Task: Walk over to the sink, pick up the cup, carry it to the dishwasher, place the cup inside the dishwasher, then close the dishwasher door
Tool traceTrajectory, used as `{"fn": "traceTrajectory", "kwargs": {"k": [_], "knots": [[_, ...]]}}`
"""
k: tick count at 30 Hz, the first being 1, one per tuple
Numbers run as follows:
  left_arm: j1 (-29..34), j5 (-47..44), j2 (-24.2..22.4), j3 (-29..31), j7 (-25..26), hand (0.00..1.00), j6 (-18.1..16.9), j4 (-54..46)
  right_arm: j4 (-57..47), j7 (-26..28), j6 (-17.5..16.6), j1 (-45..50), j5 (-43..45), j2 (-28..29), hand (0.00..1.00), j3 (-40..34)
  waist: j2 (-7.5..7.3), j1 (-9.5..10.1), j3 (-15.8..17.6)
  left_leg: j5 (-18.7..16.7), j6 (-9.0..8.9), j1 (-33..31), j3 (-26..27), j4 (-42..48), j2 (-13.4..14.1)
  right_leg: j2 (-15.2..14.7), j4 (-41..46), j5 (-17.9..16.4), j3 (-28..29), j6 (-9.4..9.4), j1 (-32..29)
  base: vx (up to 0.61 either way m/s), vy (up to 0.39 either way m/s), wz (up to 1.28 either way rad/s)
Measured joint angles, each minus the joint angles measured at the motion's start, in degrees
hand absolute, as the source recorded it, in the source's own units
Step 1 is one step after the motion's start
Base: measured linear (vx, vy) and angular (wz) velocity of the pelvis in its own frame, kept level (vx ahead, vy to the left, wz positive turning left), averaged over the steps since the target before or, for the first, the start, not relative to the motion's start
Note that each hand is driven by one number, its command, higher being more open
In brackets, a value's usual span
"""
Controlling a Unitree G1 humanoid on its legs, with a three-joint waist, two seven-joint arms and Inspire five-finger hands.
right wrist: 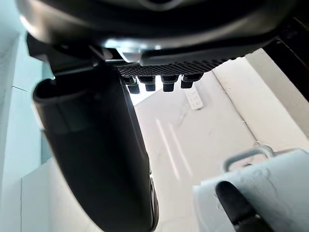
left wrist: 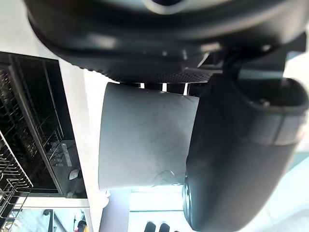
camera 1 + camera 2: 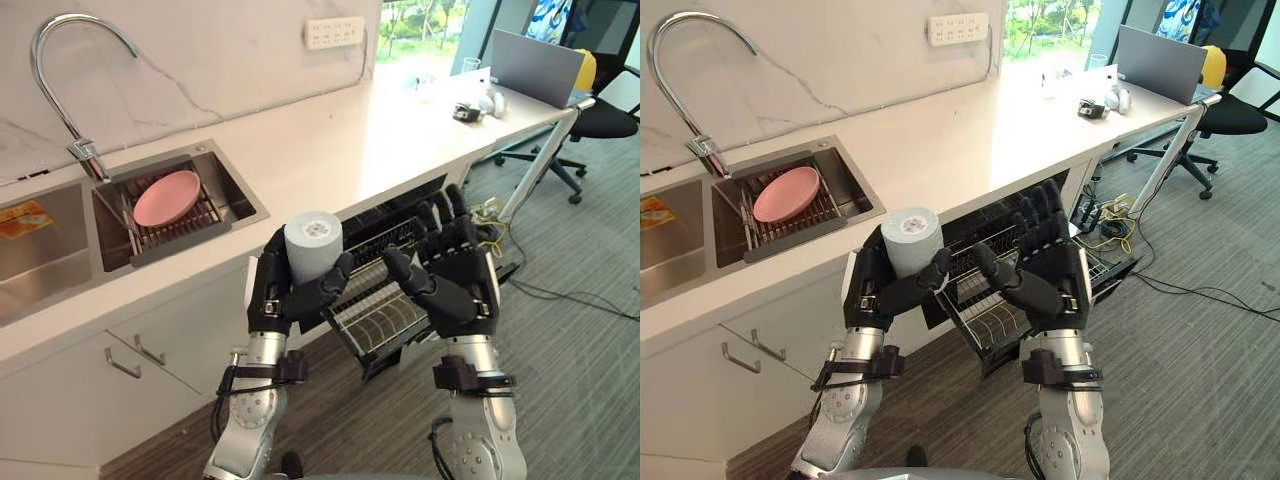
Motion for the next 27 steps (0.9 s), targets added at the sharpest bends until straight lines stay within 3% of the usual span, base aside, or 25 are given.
{"fn": "traceTrajectory", "kwargs": {"k": [19,27], "knots": [[-1.85,14.14,1.81,-6.71,1.6,0.0,1.21,-2.09,0.11,-0.25,5.14,-2.12,-2.26,-3.44,1.0,4.38,-0.24,-0.18,-1.01,1.93,-0.13,-1.19,0.16,0.01,0.8,1.14,-1.49,1.4,0.0,-1.47,-1.0,-0.02,0.001,-0.01],[-1.91,18.83,3.33,-6.7,1.74,0.0,1.23,-2.77,0.09,-0.25,6.58,-2.14,-3.96,-4.7,1.0,4.5,-0.62,-0.28,-1.38,2.35,-0.19,-1.2,0.07,0.0,1.02,1.36,-1.53,1.52,-0.09,-1.56,-0.99,0.0,0.0,0.0]]}}
